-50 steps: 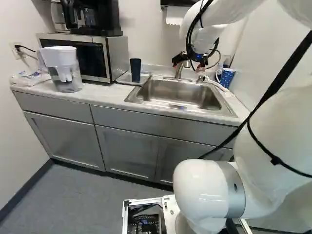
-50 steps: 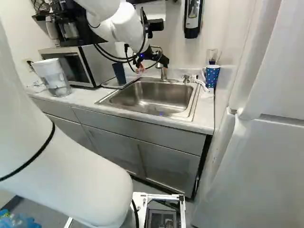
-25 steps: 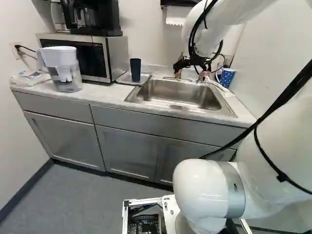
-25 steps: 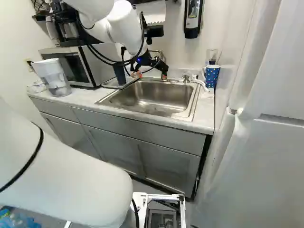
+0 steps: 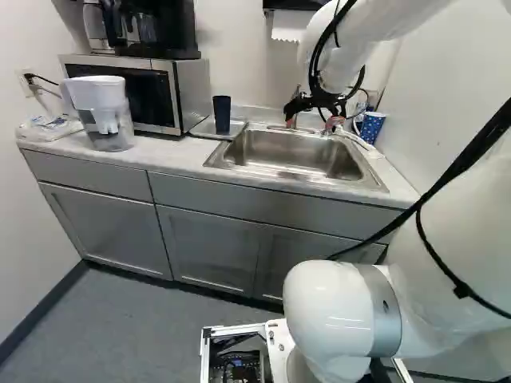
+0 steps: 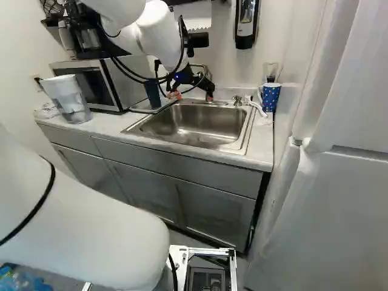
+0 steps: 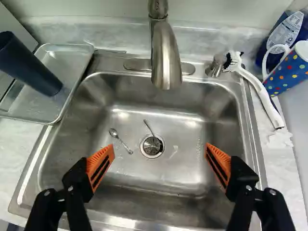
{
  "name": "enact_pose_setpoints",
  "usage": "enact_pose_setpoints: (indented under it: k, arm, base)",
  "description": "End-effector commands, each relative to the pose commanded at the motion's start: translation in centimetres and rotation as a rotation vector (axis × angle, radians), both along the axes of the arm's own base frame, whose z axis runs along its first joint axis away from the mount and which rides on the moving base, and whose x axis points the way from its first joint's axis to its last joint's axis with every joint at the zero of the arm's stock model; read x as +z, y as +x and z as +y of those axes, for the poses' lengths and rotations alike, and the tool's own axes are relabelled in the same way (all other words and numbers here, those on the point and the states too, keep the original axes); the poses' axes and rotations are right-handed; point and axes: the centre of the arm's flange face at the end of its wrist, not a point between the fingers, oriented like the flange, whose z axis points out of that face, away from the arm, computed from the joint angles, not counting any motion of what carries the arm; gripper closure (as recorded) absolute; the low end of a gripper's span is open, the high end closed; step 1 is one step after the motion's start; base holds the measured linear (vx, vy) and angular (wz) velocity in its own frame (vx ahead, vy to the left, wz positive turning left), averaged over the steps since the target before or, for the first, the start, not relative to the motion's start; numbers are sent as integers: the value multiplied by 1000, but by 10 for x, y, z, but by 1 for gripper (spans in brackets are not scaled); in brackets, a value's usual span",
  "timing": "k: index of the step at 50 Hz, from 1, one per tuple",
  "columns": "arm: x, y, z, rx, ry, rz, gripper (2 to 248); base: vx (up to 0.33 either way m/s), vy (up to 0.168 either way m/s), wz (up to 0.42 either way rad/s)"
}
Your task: Rinse the cup and place it in the tray
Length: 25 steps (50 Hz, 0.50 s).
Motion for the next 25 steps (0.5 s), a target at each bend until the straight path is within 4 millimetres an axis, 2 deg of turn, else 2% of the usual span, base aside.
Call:
enact_pose_setpoints:
  k: [25]
  arm:
    - [0, 0, 0, 0, 0, 0, 3]
  base:
    - [0, 0, 0]
